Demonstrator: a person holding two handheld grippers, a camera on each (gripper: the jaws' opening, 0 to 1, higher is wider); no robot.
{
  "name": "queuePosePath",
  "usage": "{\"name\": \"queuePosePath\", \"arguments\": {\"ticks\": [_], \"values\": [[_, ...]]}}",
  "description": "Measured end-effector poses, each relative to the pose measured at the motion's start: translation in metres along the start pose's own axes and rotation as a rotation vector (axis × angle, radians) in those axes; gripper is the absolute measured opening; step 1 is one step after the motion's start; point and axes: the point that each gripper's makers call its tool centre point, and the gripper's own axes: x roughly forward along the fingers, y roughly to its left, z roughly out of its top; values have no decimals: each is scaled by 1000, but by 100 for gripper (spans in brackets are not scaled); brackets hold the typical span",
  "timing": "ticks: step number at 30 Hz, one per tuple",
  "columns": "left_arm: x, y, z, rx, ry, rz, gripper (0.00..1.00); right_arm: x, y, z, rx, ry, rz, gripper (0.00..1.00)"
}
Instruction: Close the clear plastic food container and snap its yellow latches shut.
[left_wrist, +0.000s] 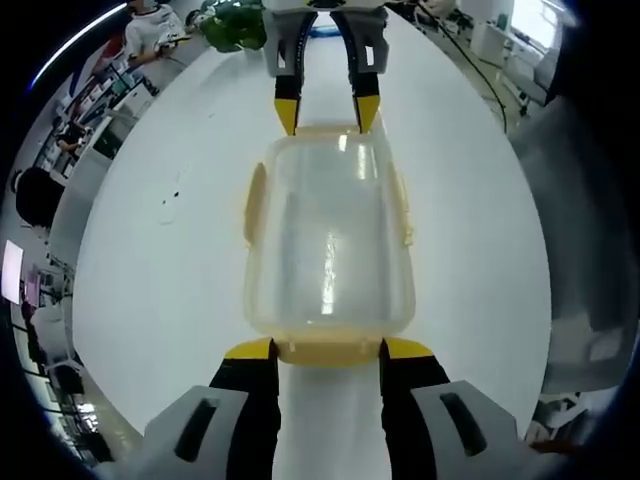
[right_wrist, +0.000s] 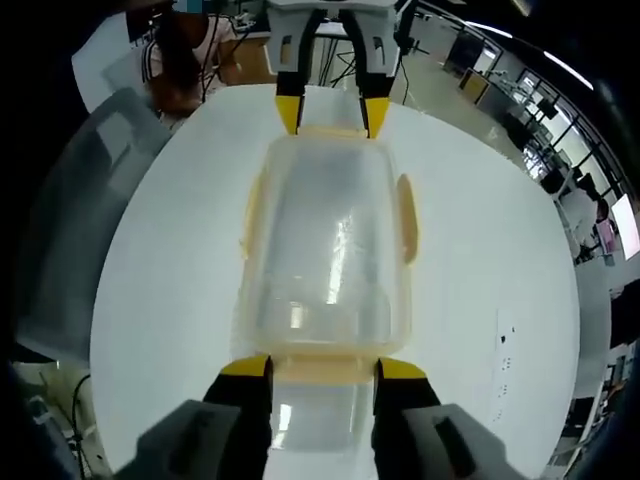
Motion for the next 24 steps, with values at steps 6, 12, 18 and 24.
{"name": "queuePosePath", "arguments": {"ticks": [6, 12, 18, 24], "values": [[2, 1, 7, 15, -20, 19, 36, -1, 0, -9, 5, 7, -6, 36], [6, -2, 15, 5, -25, 8, 36, -8, 3, -15, 6, -3, -10, 36], [7, -6, 24, 4, -23, 12, 36, -13, 7, -22, 0, 3, -18, 36], [9, -7, 32, 2, -30, 16, 36, -19, 9, -27, 4, 6, -22, 36]]}}
